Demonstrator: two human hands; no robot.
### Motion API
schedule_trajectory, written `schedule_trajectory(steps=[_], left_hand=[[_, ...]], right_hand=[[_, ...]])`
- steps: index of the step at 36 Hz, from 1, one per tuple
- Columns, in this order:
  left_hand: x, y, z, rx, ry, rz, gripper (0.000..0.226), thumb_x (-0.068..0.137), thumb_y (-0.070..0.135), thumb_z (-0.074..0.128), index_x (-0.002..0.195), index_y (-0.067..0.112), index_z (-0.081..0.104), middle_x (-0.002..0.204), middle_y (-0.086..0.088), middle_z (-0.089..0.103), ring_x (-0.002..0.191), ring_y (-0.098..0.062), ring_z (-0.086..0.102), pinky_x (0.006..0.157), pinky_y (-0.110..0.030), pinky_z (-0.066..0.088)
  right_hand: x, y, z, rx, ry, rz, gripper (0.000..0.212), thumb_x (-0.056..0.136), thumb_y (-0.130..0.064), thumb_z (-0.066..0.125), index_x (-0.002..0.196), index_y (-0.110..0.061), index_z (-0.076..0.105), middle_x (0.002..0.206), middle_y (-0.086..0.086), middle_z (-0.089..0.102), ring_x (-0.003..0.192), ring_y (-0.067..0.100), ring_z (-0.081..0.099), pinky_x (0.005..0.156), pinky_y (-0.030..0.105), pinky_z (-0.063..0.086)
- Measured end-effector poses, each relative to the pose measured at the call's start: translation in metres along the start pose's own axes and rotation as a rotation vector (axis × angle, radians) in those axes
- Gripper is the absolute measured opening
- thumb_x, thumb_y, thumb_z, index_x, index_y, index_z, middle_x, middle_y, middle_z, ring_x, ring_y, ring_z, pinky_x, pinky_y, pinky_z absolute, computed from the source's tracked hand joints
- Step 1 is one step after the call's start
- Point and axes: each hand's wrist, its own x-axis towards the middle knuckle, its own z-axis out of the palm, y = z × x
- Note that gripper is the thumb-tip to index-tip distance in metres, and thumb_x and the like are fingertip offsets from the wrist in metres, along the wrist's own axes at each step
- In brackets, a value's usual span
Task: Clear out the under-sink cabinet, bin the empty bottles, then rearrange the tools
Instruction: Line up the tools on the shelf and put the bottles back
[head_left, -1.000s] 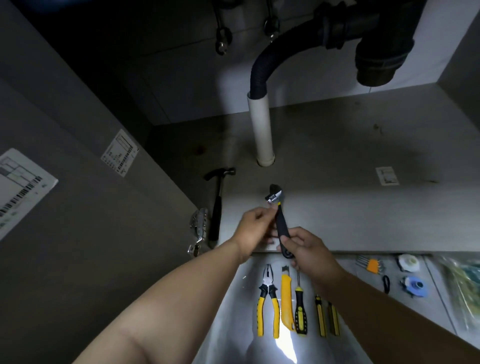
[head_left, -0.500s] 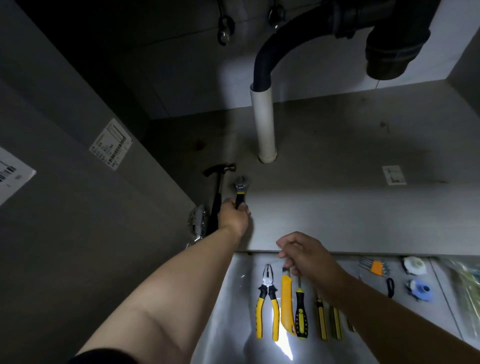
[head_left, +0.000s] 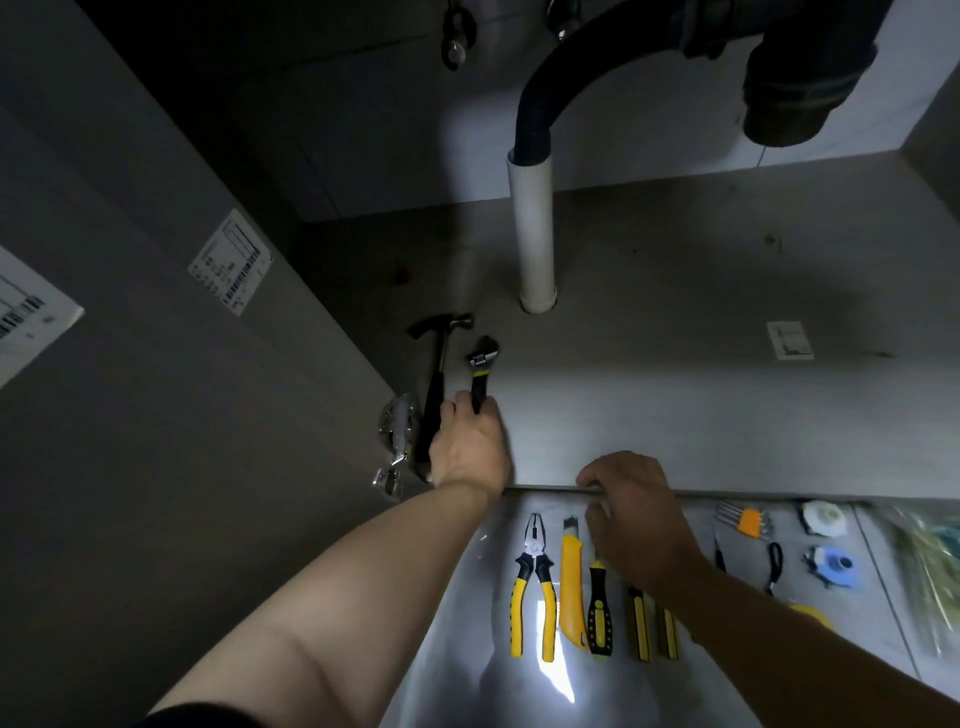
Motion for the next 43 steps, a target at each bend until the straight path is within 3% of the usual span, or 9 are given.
schedule_trajectory(steps=[6,11,16,22,26,31,35,38,43], left_hand=[[0.012,0.0,0.001,0.022,-0.001,-0.003,0.049,0.088,-0.005,0.042,0.131,0.016,0.052,0.134,-0.009,0.042,0.123,-0.031,0.039,0.078,-0.04,0.049],[0.016,-0.003,0.002,0.015,0.018,0.0,0.05,0.089,-0.005,0.04,0.132,0.017,0.052,0.135,-0.01,0.043,0.123,-0.033,0.039,0.081,-0.042,0.05],[0.003,-0.009,0.003,-0.015,0.042,0.043,0.048,0.082,-0.006,0.045,0.122,0.017,0.055,0.132,-0.012,0.044,0.114,-0.035,0.043,0.074,-0.042,0.045],[-0.05,-0.024,0.016,0.056,0.186,0.29,0.045,0.071,0.008,0.068,0.113,0.017,0.055,0.114,-0.007,0.049,0.1,-0.026,0.046,0.083,-0.035,0.039],[-0.103,-0.037,0.047,-0.047,-0.033,0.54,0.016,0.09,0.024,0.053,0.106,0.021,0.049,0.102,-0.001,0.047,0.086,-0.023,0.053,0.069,-0.033,0.044],[-0.14,-0.033,0.083,-0.216,-0.396,0.075,0.028,0.098,0.046,0.049,0.117,0.027,0.041,0.116,0.002,0.047,0.103,-0.023,0.058,0.078,-0.039,0.052],[-0.14,-0.014,0.095,-0.318,-0.508,-0.156,0.048,0.092,0.048,0.059,0.126,0.02,0.039,0.126,-0.004,0.046,0.116,-0.028,0.053,0.091,-0.043,0.05],[-0.138,-0.006,0.101,-0.341,-0.528,-0.212,0.052,0.088,0.046,0.065,0.124,0.017,0.041,0.125,-0.006,0.046,0.117,-0.03,0.051,0.093,-0.045,0.05],[-0.136,-0.004,0.104,-0.303,-0.545,-0.222,0.062,0.081,0.043,0.072,0.127,0.016,0.04,0.125,-0.006,0.046,0.118,-0.029,0.05,0.093,-0.044,0.051]], right_hand=[[-0.005,0.005,0.0,-0.127,-0.089,-0.035,0.037,0.085,-0.019,0.062,0.122,-0.021,0.063,0.143,-0.001,0.043,0.138,0.017,0.029,0.108,0.028,0.034],[-0.01,0.008,0.0,-0.166,-0.127,-0.067,0.039,0.079,-0.025,0.068,0.117,-0.03,0.063,0.152,-0.005,0.032,0.144,0.015,0.021,0.108,0.029,0.035],[-0.014,0.007,-0.001,-0.194,-0.167,-0.066,0.043,0.073,-0.024,0.07,0.116,-0.027,0.064,0.156,0.0,0.029,0.15,0.024,0.015,0.112,0.043,0.037],[-0.014,0.006,-0.004,-0.242,-0.191,-0.074,0.042,0.076,-0.026,0.069,0.117,-0.027,0.063,0.158,-0.001,0.026,0.15,0.023,0.014,0.111,0.043,0.035],[-0.023,0.014,-0.003,-0.173,-0.118,-0.082,0.028,0.073,-0.009,0.068,0.099,-0.019,0.069,0.153,0.002,0.039,0.146,0.025,0.027,0.109,0.044,0.04],[-0.044,0.036,0.003,-0.23,-0.02,-0.035,0.015,0.076,-0.002,0.063,0.089,-0.011,0.064,0.107,0.009,0.055,0.096,0.028,0.054,0.072,0.036,0.048],[-0.068,0.06,0.016,-0.259,-0.193,0.043,0.009,0.096,-0.016,0.05,0.101,-0.016,0.058,0.105,0.002,0.049,0.098,0.019,0.05,0.076,0.032,0.049],[-0.081,0.065,0.022,-0.232,-0.313,0.083,0.005,0.097,-0.021,0.05,0.101,-0.022,0.054,0.102,-0.004,0.045,0.094,0.012,0.046,0.077,0.026,0.043],[-0.082,0.059,0.025,-0.181,-0.4,0.142,0.015,0.099,-0.019,0.045,0.104,-0.017,0.059,0.105,0.001,0.052,0.097,0.019,0.055,0.082,0.034,0.05]])
